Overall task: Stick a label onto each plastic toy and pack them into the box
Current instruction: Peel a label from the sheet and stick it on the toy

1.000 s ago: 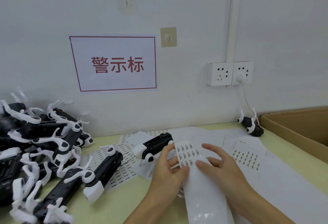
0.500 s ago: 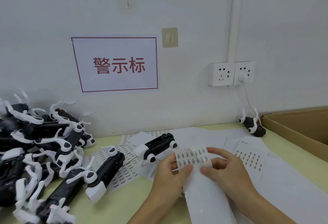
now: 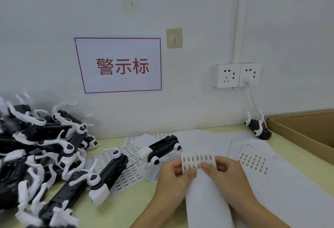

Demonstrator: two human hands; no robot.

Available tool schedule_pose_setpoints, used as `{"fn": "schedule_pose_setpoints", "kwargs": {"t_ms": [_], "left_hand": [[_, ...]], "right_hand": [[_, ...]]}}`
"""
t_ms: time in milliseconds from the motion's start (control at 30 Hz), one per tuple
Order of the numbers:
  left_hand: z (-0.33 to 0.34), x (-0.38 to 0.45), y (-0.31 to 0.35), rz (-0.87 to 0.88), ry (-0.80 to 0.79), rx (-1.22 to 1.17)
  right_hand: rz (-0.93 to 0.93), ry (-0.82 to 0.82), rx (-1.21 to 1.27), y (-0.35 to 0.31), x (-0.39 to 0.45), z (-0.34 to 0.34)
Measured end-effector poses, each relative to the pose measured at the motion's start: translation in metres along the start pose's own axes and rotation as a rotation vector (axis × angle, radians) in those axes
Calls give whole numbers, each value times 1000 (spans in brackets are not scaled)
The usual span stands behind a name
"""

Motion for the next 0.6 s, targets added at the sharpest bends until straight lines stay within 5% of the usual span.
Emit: {"fn": "schedule_pose_setpoints", "kwargs": {"t_ms": [167, 433, 600], "left_hand": [[-3, 0, 1, 7, 29, 1], [-5, 0, 3, 41, 119, 13], [0, -3, 8, 226, 174, 283]], "right_hand": [[204, -333, 156, 7, -8, 12], [213, -171, 118, 9, -7, 4], [213, -98, 112, 8, -7, 2]]}}
Point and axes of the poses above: each hand's wrist, its own x-axis towards the middle knuckle, its own z-axis out of the palm, y = z × x, the point moved 5 cm from there along x, towards the middle knuckle, and after that the axes turned 1 degree about z, right-handed, at the moved point
